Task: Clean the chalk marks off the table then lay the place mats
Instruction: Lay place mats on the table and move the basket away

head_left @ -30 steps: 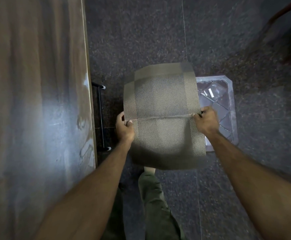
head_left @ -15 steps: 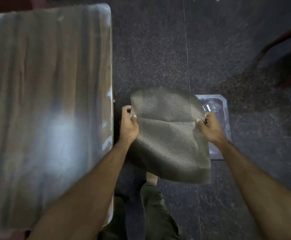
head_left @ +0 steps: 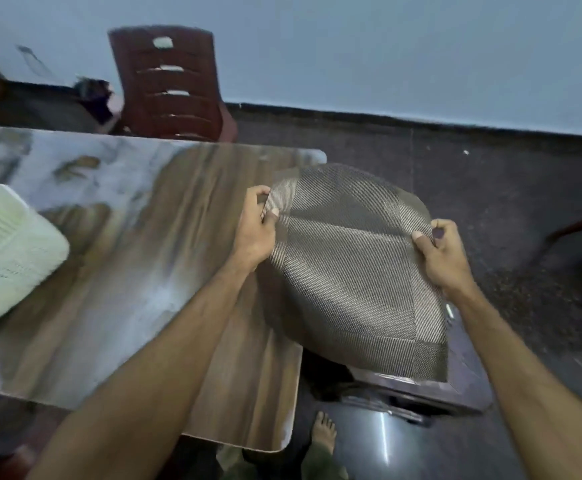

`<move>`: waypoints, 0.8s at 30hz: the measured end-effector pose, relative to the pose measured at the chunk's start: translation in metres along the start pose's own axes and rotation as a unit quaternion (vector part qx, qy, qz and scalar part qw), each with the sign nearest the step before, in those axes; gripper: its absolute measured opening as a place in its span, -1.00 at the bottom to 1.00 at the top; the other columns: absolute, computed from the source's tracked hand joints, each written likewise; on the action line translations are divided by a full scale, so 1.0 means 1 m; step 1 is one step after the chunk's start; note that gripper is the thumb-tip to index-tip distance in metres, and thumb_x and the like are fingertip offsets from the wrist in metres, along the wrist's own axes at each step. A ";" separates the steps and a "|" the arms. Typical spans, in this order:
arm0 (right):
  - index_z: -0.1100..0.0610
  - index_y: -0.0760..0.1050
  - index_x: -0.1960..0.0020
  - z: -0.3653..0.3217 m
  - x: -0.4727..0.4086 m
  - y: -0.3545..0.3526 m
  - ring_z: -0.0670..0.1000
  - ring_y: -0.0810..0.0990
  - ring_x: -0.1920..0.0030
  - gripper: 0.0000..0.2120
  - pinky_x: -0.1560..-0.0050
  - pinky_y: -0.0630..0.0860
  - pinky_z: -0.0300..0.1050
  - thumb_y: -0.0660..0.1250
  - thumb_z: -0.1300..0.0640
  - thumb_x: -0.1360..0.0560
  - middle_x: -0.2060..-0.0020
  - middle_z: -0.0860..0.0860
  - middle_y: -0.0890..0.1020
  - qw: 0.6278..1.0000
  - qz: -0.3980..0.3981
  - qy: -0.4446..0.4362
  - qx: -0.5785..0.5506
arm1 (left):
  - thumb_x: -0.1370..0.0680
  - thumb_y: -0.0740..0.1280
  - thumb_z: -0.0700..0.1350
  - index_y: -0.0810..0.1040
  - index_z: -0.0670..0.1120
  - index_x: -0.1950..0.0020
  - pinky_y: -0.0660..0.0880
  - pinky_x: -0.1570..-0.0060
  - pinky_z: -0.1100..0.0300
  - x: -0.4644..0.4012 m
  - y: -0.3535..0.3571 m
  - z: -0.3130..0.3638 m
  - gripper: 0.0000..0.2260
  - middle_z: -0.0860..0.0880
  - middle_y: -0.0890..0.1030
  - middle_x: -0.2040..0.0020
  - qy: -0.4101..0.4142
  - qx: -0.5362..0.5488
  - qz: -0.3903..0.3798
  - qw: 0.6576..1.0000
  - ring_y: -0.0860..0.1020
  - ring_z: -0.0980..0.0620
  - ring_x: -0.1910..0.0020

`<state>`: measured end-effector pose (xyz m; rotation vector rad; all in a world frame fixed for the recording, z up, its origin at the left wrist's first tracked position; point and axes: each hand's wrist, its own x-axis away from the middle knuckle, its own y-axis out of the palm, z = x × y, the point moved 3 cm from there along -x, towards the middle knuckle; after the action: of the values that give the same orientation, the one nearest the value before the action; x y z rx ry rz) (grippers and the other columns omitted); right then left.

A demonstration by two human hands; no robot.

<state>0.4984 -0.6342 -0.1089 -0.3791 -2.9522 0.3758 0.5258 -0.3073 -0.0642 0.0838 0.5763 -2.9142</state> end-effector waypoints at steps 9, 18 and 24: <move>0.00 0.32 -0.04 -0.110 0.002 0.139 -0.19 0.53 0.26 -0.80 0.17 0.47 -0.23 0.29 0.25 -0.60 0.16 -0.05 0.53 0.993 -0.060 -0.097 -0.014 | -0.50 0.23 -0.12 0.37 0.34 -0.07 0.48 -0.21 -0.18 -0.025 -0.171 0.006 -0.67 0.00 0.57 -0.14 0.021 -0.020 0.100 0.995 0.59 -0.12 -0.13; 0.15 0.35 -0.09 -0.077 0.042 0.259 -0.07 0.46 0.19 -0.81 0.16 0.42 -0.18 0.33 0.15 -0.58 0.16 0.00 0.48 0.994 -0.087 -0.059 0.040 | -0.58 0.26 -0.35 0.37 -0.22 -0.27 0.44 -0.24 0.04 -0.007 -0.255 -0.108 -0.73 -0.01 0.51 -0.08 -0.069 -0.025 0.098 0.992 0.51 0.07 -0.06; 0.13 0.38 -0.15 0.026 0.087 0.296 0.05 0.56 0.13 -0.72 0.07 0.49 -0.04 0.40 0.10 -0.53 0.17 -0.01 0.53 0.975 -0.123 0.067 0.172 | -0.60 0.29 -0.24 0.39 -0.11 -0.32 0.51 -0.11 -0.03 0.059 -0.256 -0.230 -0.71 -0.23 0.57 -0.15 -0.283 -0.022 0.062 0.957 0.58 -0.18 -0.09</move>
<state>0.4787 -0.3399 -0.2025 0.0060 -2.6853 0.7773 0.4279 0.0046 -0.1864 -0.6709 0.5049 -2.6142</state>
